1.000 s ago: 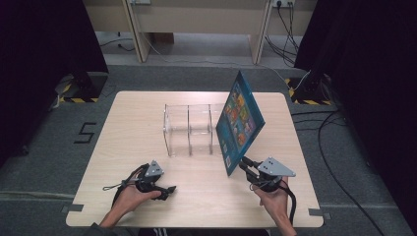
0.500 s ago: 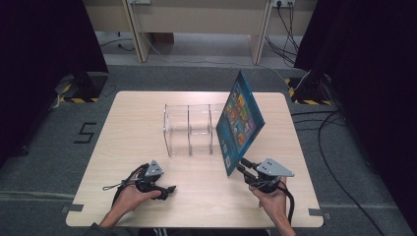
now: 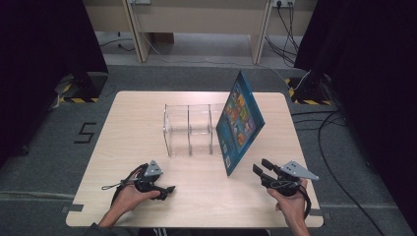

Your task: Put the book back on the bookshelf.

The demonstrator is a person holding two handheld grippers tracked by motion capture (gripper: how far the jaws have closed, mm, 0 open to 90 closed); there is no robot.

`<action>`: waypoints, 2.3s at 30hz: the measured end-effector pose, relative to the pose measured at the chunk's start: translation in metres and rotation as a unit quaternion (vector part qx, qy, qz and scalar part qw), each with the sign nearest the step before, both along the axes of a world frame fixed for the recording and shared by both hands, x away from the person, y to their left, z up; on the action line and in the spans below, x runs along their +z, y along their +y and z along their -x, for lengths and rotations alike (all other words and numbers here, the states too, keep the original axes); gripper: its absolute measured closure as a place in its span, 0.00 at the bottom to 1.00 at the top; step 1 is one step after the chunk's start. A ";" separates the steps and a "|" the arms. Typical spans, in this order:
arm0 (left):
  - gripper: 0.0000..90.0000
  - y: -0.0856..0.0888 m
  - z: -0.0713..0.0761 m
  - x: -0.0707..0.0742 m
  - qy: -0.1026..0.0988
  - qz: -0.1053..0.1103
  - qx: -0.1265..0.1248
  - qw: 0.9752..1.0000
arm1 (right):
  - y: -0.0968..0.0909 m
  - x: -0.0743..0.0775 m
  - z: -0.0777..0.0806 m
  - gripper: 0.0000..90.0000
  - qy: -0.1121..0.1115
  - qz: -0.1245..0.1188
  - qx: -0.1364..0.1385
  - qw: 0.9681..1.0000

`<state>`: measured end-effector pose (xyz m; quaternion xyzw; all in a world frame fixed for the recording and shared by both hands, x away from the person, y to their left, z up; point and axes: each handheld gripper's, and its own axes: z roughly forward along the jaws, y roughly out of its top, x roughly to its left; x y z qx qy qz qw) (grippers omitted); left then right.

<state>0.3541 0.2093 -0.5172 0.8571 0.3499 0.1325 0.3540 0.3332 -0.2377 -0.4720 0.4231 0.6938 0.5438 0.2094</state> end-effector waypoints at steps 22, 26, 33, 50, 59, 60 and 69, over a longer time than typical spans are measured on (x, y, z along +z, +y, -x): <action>0.13 0.002 0.005 -0.003 -0.009 0.009 -0.002 1.000 | -0.021 -0.009 0.010 0.31 0.042 -0.037 -0.041 0.998; 0.13 0.002 0.005 -0.003 -0.009 0.009 -0.004 1.000 | -0.022 -0.010 0.013 0.30 0.043 -0.037 -0.041 0.998; 0.12 0.011 0.012 -0.003 -0.009 0.009 -0.015 1.000 | -0.024 -0.012 0.019 0.27 0.053 -0.039 -0.039 0.997; 0.12 0.020 0.018 -0.003 -0.008 0.008 -0.016 1.000 | -0.028 -0.016 0.037 0.19 0.072 -0.003 -0.035 0.997; 0.12 0.020 0.018 -0.003 -0.007 0.008 -0.018 1.000 | -0.033 -0.018 0.044 0.19 0.075 0.006 -0.034 0.997; 0.12 0.020 0.018 -0.003 -0.007 0.008 -0.018 1.000 | -0.033 -0.018 0.045 0.19 0.074 0.008 -0.033 0.997; 0.11 0.020 0.018 -0.004 -0.008 0.008 -0.019 1.000 | -0.033 -0.022 0.050 0.18 0.087 0.033 -0.026 0.995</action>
